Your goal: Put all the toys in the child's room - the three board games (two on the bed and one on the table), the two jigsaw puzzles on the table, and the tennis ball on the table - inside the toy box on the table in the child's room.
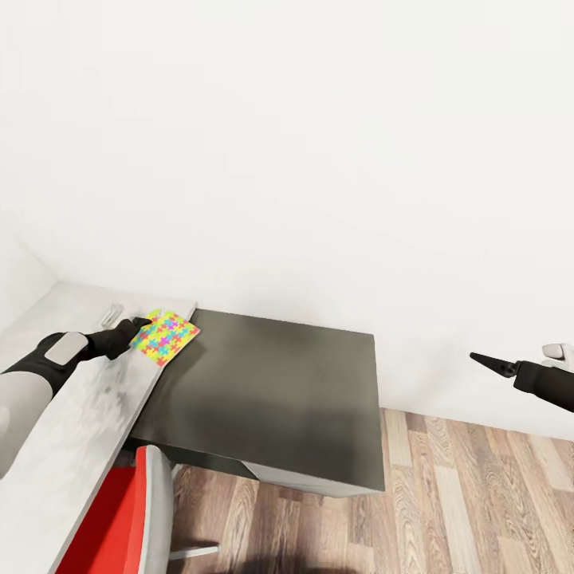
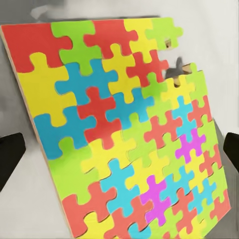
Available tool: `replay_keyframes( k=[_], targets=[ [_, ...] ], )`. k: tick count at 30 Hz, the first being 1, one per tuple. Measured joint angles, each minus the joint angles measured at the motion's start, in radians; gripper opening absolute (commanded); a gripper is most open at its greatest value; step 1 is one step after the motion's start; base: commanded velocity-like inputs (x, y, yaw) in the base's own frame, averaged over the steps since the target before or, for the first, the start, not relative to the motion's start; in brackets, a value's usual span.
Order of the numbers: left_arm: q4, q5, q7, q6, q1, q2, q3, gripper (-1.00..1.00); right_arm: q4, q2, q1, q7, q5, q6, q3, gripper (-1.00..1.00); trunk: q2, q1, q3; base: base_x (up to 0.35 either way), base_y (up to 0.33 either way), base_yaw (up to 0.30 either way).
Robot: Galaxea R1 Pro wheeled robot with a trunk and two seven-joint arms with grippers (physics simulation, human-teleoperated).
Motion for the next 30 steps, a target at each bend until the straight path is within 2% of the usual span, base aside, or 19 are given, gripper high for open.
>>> replay_keyframes(
  k=[21, 26, 30],
  targets=[
    [0.000, 0.002, 0.000, 0.000, -0.001, -0.016, 0.000, 1.00, 0.000, -0.005, 0.000, 0.000, 0.000, 0.000, -0.001, 1.00, 0.000, 0.000, 0.000, 0.000, 0.000, -0.041],
    [0.000, 0.002, -0.005, 0.001, -0.001, -0.016, 0.001, 1.00, 0.000, -0.004, 0.000, 0.000, 0.000, 0.000, -0.001, 1.00, 0.000, 0.000, 0.000, 0.000, 0.000, -0.002],
    [-0.001, 0.004, -0.035, 0.000, 0.005, -0.006, 0.003, 1.00, 0.001, -0.001, -0.001, -0.003, 0.004, 0.000, 0.002, 1.00, 0.000, 0.000, 0.000, 0.000, 0.000, 0.000]
  ],
)
